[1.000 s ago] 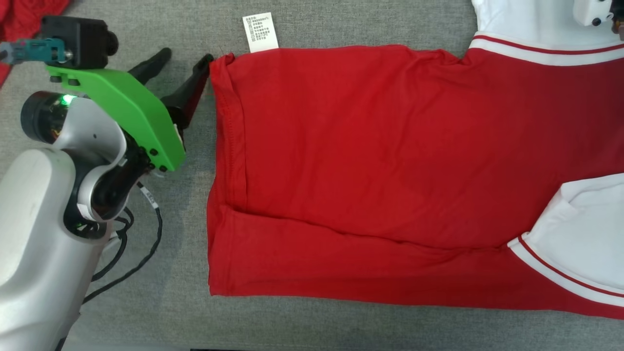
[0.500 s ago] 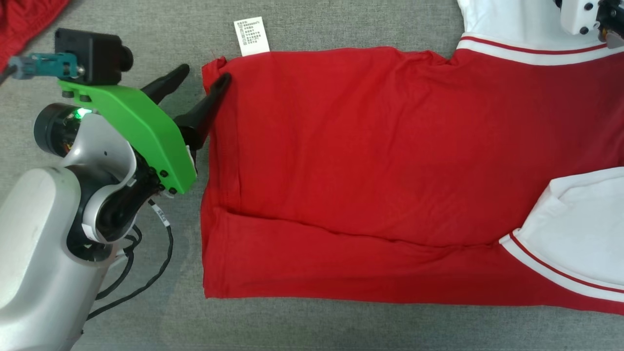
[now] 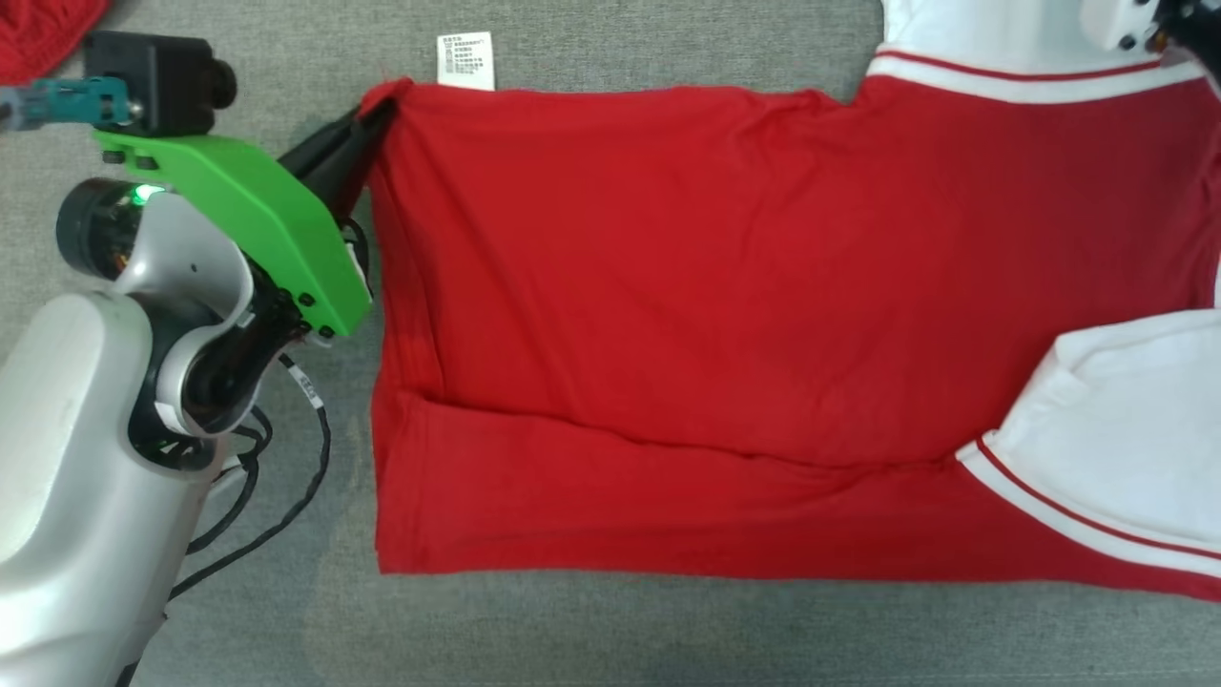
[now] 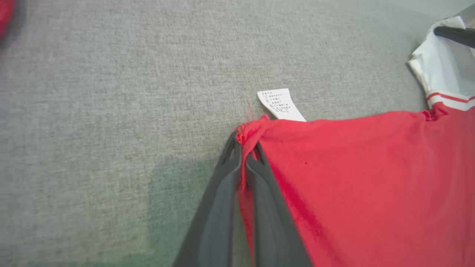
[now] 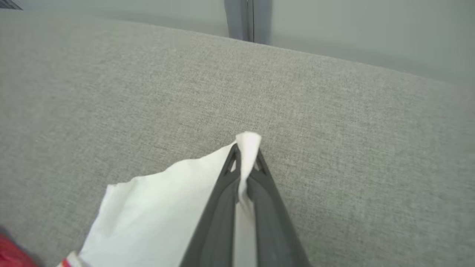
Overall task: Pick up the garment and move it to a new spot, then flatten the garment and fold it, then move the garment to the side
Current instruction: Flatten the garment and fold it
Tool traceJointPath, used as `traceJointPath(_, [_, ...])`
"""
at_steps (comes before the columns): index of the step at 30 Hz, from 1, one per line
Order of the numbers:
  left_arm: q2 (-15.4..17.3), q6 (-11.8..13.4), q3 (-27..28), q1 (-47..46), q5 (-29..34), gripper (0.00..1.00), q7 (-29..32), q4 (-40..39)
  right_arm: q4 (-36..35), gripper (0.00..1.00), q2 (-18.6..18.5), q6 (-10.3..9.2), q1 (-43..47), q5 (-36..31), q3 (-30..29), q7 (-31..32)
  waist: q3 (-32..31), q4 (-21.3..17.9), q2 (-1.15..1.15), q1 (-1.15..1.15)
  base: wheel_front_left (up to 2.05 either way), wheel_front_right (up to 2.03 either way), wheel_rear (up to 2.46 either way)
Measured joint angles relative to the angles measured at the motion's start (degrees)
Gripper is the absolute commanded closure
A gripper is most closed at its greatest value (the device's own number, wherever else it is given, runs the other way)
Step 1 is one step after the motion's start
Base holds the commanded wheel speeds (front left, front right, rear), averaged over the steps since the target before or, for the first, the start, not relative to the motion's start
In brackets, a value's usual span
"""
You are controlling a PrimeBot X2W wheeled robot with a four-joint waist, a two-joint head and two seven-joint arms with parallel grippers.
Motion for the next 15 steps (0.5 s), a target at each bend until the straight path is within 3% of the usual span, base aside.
traceJointPath(6, [0.71,0.96,2.03,2.48,-0.63,1.0,-2.09,-2.88,-5.08,1.0,-2.94,0.01,1.58,5.86,1.13,-4.15,-1.52,-1.34,0.0,0.0,0.0,0.0,0.0])
traceJointPath(9, [1.1,1.81,2.81,5.74,-1.2,1.0,-3.26,-5.79,-10.21,1.0,-5.76,0.0,6.59,8.94,1.44,-6.04,-2.71,-2.09,0.0,0.0,0.0,0.0,0.0])
traceJointPath(15, [1.68,3.44,4.37,12.53,-1.92,1.0,-6.11,-11.5,-23.07,1.0,-10.49,0.0,20.6,13.23,-4.22,-11.39,-5.11,-3.75,0.0,0.0,0.0,0.0,0.0])
